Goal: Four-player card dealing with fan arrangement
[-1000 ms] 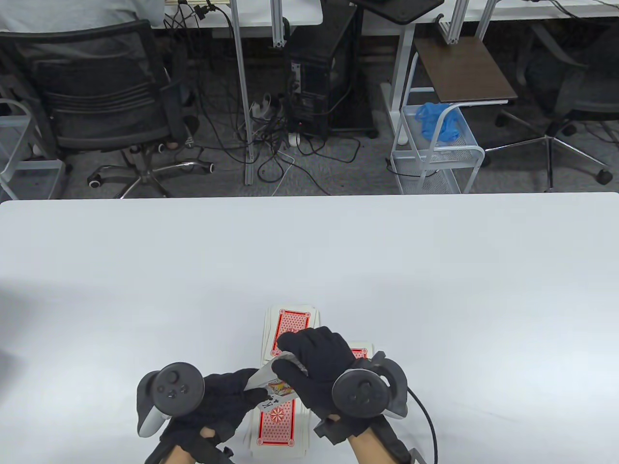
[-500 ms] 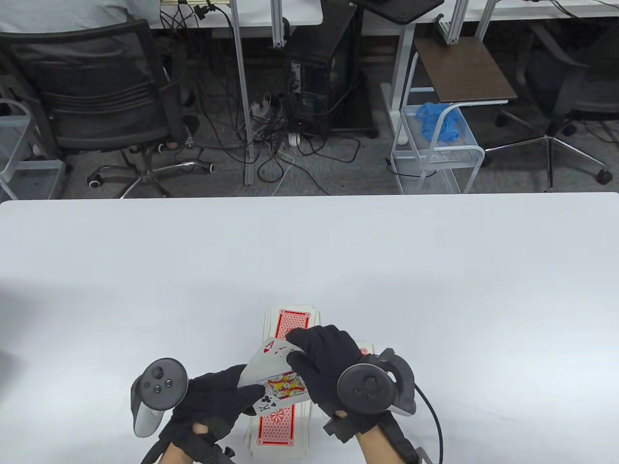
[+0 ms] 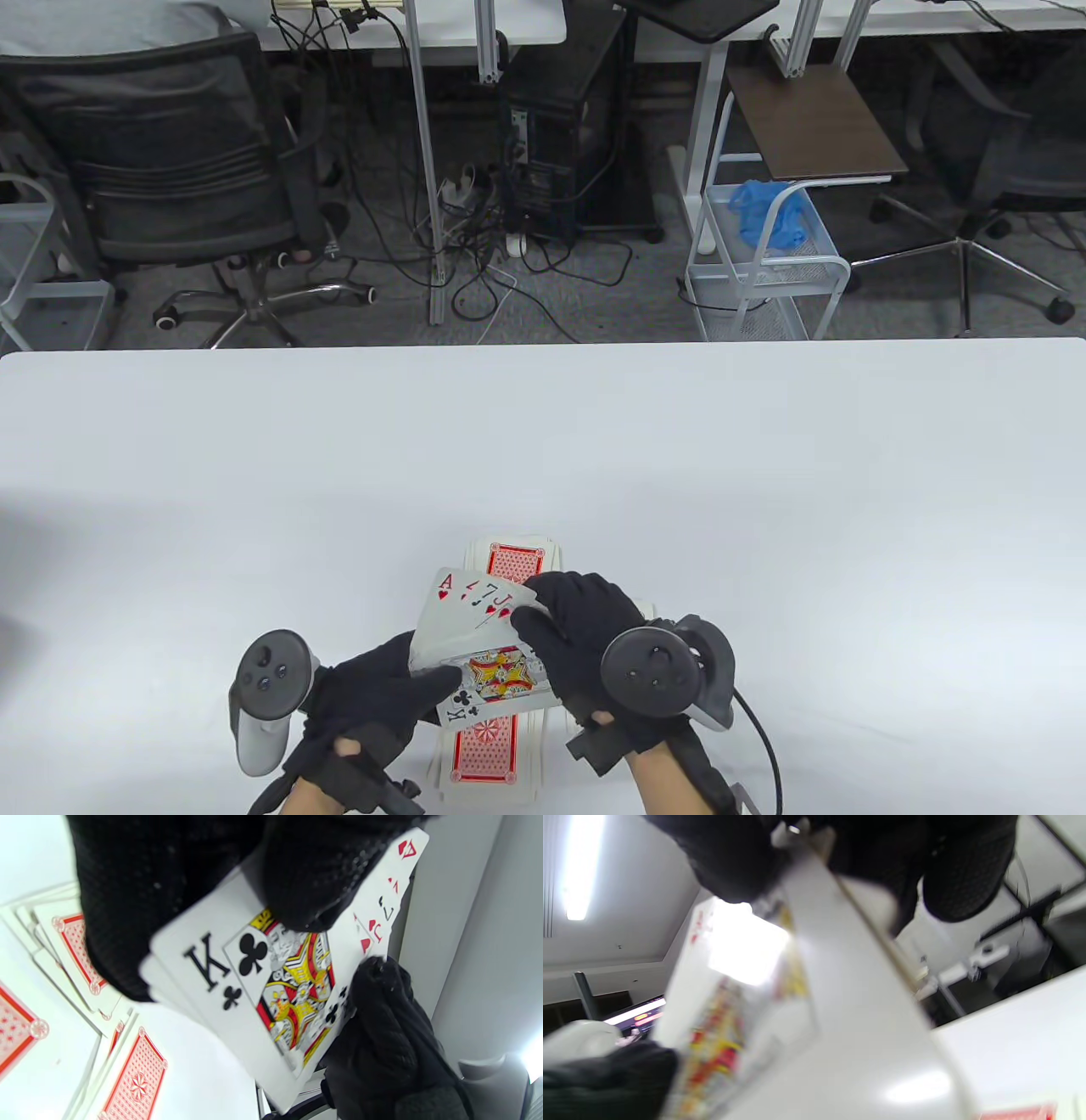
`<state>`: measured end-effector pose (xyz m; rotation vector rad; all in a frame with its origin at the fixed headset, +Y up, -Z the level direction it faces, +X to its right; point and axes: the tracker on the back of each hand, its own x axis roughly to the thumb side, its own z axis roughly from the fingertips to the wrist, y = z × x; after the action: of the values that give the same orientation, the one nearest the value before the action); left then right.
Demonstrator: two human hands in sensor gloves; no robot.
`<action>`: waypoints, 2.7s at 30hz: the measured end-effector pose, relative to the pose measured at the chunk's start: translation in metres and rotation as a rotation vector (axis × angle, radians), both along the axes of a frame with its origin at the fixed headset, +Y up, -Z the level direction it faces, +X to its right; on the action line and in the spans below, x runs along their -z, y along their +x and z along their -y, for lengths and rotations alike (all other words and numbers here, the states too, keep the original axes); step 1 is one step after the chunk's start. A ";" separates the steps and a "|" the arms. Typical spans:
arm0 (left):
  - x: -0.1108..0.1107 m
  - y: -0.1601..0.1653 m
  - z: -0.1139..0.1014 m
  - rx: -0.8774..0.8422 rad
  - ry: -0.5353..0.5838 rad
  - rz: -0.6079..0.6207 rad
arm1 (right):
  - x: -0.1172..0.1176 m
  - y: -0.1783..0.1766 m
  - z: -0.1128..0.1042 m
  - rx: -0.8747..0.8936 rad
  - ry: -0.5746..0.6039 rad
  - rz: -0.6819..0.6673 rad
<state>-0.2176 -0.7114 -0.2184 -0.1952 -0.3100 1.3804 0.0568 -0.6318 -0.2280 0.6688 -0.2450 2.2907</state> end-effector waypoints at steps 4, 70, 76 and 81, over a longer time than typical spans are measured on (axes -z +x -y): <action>-0.002 0.006 -0.007 0.164 0.081 -0.001 | -0.006 0.001 0.002 0.016 0.085 0.177; -0.009 -0.012 0.009 -0.291 -0.116 -0.284 | 0.007 -0.007 0.033 0.119 -0.174 0.106; -0.007 -0.005 0.000 -0.178 -0.001 -0.213 | 0.004 -0.001 0.036 0.152 -0.078 0.261; -0.008 -0.001 0.008 -0.255 -0.091 -0.221 | 0.008 -0.002 0.032 0.214 -0.108 0.110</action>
<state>-0.2184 -0.7193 -0.2102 -0.0782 -0.0884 1.6542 0.0551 -0.6640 -0.2361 0.4402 -0.2311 2.1204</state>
